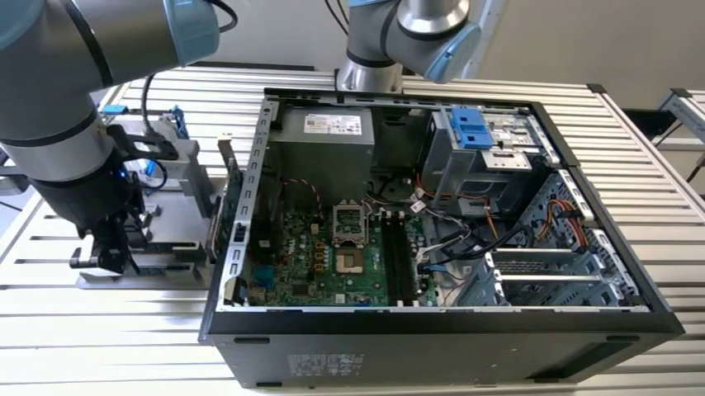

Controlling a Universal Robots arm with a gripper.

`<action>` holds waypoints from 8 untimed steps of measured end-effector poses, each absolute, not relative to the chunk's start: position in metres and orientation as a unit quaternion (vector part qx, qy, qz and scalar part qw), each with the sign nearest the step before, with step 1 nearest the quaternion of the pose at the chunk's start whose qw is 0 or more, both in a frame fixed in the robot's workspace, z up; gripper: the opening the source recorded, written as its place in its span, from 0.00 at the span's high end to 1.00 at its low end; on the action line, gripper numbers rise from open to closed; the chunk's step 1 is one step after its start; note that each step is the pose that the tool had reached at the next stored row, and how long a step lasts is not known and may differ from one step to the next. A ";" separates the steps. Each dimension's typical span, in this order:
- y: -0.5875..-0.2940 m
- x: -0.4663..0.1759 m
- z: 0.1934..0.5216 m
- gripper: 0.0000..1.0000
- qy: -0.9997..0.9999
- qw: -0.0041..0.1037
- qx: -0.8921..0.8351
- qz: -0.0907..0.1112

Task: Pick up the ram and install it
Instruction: 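Pick up the ram and move it above insertion slot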

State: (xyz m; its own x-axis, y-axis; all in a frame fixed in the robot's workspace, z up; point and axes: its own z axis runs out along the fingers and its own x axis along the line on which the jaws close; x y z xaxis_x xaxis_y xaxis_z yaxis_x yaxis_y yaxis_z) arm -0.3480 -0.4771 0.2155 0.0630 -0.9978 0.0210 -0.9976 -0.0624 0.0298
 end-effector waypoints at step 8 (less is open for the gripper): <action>-0.478 -0.349 0.210 0.00 -0.684 0.018 0.729 -0.002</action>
